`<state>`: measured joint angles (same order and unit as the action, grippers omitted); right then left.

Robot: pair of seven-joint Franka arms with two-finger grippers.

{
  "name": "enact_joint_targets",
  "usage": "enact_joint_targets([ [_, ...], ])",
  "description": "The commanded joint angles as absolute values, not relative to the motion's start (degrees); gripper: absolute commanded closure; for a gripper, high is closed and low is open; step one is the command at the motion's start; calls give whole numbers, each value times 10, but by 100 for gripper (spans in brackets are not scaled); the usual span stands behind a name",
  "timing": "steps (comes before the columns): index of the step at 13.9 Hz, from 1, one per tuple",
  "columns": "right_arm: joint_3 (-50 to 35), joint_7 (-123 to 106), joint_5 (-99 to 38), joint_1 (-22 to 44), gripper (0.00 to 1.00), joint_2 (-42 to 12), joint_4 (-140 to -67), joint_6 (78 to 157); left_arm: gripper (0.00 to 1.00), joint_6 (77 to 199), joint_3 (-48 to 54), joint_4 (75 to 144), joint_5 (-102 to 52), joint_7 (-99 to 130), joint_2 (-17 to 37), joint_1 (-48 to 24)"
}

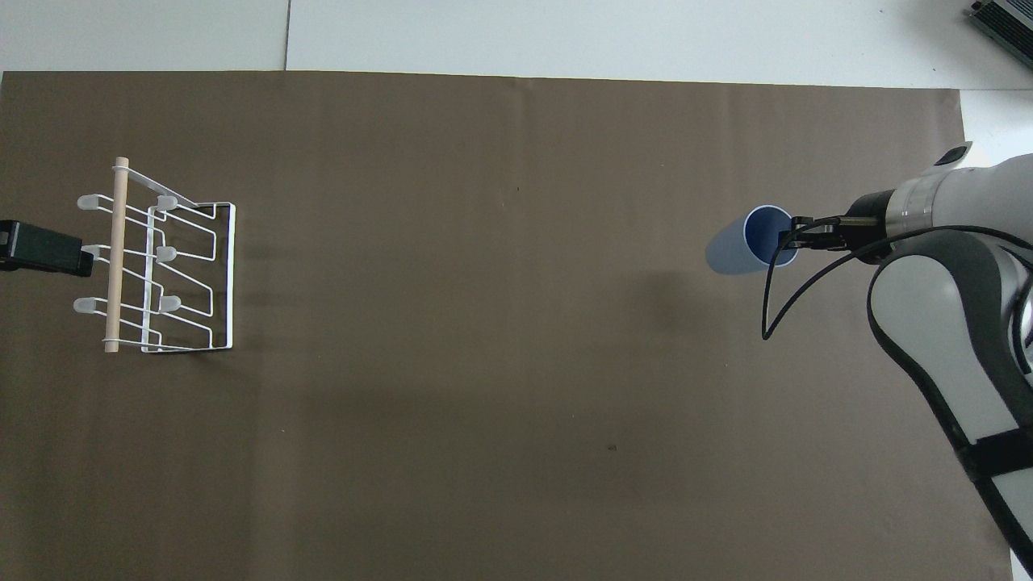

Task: Hang cup on cup holder
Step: 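Lift the blue cup and tip it sideways with the right gripper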

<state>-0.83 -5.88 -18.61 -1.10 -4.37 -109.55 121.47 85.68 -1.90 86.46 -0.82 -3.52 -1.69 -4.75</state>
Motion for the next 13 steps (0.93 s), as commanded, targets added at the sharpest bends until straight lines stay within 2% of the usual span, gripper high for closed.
enact_joint_targets([
  [1,-27,-83,-276,-17,100,-30,-1085,1198,0,854,-18,882,-8,-33,-33,-43],
  [5,-47,-82,-366,-17,100,-19,-1078,1184,0,854,-18,882,-8,-33,-33,-42],
  [9,-46,-81,-469,-19,100,-9,-1079,1122,0,854,-18,882,-8,-33,-33,-43],
  [13,-46,-76,-585,-25,100,-6,-1079,1109,0,848,-11,882,-8,-32,-33,-54],
])
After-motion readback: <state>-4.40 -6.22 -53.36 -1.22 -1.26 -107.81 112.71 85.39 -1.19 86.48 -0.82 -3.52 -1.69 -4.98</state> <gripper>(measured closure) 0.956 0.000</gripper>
